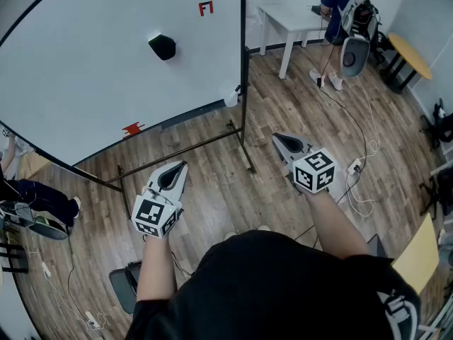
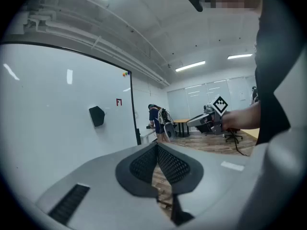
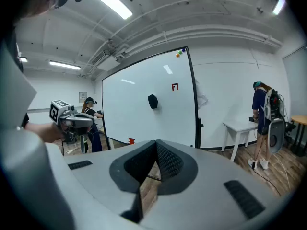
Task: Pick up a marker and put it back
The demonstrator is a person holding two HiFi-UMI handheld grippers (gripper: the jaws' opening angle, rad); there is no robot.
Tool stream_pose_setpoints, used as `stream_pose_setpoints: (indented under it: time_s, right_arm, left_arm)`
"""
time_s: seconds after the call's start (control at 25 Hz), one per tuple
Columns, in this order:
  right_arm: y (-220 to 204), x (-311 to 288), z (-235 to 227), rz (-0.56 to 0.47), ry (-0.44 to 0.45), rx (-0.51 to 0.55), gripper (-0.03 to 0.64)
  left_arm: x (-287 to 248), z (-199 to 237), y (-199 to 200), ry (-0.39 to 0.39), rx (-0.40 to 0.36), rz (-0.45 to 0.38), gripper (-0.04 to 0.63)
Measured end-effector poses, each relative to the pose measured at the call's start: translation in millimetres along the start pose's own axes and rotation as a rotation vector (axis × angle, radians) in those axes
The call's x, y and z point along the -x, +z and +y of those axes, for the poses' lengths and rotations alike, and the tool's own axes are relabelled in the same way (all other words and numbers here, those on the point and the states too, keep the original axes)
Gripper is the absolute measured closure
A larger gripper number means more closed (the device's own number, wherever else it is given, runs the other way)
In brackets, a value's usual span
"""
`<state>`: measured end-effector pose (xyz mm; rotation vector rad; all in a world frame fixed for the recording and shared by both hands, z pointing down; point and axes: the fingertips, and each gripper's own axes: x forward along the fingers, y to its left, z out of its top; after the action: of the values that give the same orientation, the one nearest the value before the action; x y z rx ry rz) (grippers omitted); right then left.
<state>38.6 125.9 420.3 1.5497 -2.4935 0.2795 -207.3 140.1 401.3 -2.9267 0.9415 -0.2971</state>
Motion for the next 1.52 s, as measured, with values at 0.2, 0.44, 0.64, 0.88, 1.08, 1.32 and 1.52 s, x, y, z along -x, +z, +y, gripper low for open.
stream_pose_setpoints:
  time_s: [0.2, 0.44, 0.64, 0.88, 1.08, 1.32, 1.52]
  right_arm:
    - [-1.1, -12.4, 10.4, 0.004, -0.01, 0.004, 0.62]
    - [1.4, -27.3, 20.0, -0.011, -0.04, -0.017, 0.62]
    - [1.8, -38.1, 24.7, -0.002, -0.07, -0.022, 0.62]
    - [3.4, -47.6, 17.6, 0.005, -0.081, -0.022, 0.62]
    - [9.3, -54.4, -0.3, 0.007, -0.073, -0.024, 0.62]
    - [-0.9, -77.0, -45.1, 0.016, -0.056, -0.042, 0.62]
    - [3.2, -114.0, -91.7, 0.026, -0.013, -0.042, 0.62]
  left_arm:
    - [5.9, 13.5, -8.4, -0.014, 0.009, 0.001, 0.584]
    - [12.4, 31.8, -17.9, -0.037, 0.011, -0.001, 0.584]
    - [20.3, 48.3, -23.1, -0.039, 0.023, -0.01, 0.584]
    - [12.5, 56.5, -23.7, -0.06, 0.012, -0.009, 0.584]
    - [-9.5, 59.4, -14.4, -0.065, 0.007, 0.003, 0.584]
    - [-53.2, 63.8, -17.6, -0.054, -0.004, 0.024, 0.584]
    - [-104.6, 76.2, -19.2, -0.03, 0.016, 0.043, 0.584]
